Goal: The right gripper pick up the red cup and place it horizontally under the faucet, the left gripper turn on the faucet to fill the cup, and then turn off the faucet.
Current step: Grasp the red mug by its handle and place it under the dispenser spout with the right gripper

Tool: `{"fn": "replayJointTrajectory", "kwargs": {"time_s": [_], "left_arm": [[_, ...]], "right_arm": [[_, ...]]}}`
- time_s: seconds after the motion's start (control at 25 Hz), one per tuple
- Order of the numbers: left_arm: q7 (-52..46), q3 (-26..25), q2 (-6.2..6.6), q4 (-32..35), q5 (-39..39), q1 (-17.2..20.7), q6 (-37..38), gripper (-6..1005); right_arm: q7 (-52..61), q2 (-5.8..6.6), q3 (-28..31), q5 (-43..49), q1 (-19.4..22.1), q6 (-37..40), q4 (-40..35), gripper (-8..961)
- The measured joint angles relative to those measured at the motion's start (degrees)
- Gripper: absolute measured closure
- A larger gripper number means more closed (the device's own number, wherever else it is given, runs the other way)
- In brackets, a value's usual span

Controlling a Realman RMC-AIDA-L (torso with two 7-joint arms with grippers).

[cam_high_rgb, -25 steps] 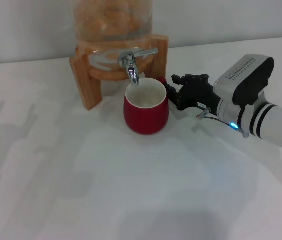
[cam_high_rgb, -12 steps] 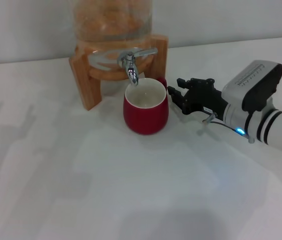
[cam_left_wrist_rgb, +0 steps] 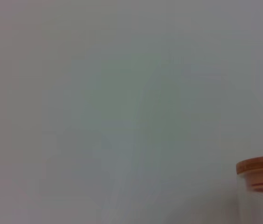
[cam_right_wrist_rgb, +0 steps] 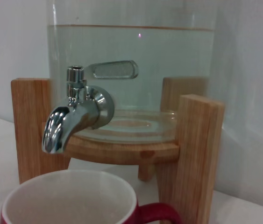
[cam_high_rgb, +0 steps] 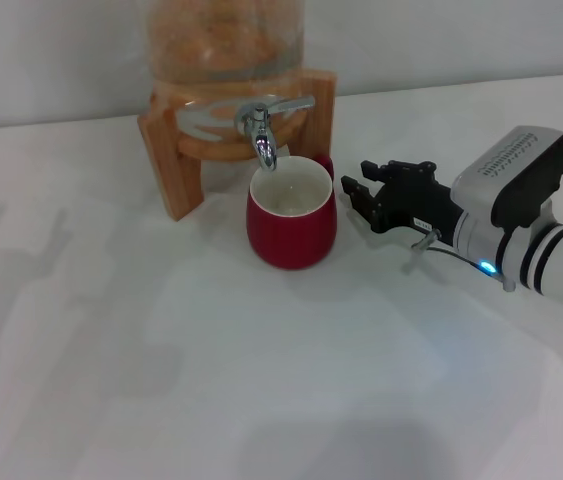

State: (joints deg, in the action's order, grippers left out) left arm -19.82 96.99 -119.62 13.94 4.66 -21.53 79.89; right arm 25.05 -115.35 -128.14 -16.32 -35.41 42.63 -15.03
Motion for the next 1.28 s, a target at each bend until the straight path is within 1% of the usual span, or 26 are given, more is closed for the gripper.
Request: {"fn": "replayJointTrajectory", "kwargs": {"time_s": [0.76, 1.12, 1.28], "left_arm": [[0.1, -0.1, 0.06, 0.1, 0.1, -0.2, -0.6, 166], [0.1, -0.1, 0.09, 0.1, 0.1, -0.2, -0.7, 166], [0.1, -0.1, 0.09, 0.1, 0.1, -0.2, -0.7, 167]], "right_arm": [[0.0, 0.18, 0.0, 0.0, 2.6, 1.4, 0.0, 653], [0.0, 0.6, 0.1, -0.3, 3.6, 3.4, 0.3, 652], [-0.1, 0.91, 1.1, -0.3, 4.1, 4.4, 0.4, 651]]}}
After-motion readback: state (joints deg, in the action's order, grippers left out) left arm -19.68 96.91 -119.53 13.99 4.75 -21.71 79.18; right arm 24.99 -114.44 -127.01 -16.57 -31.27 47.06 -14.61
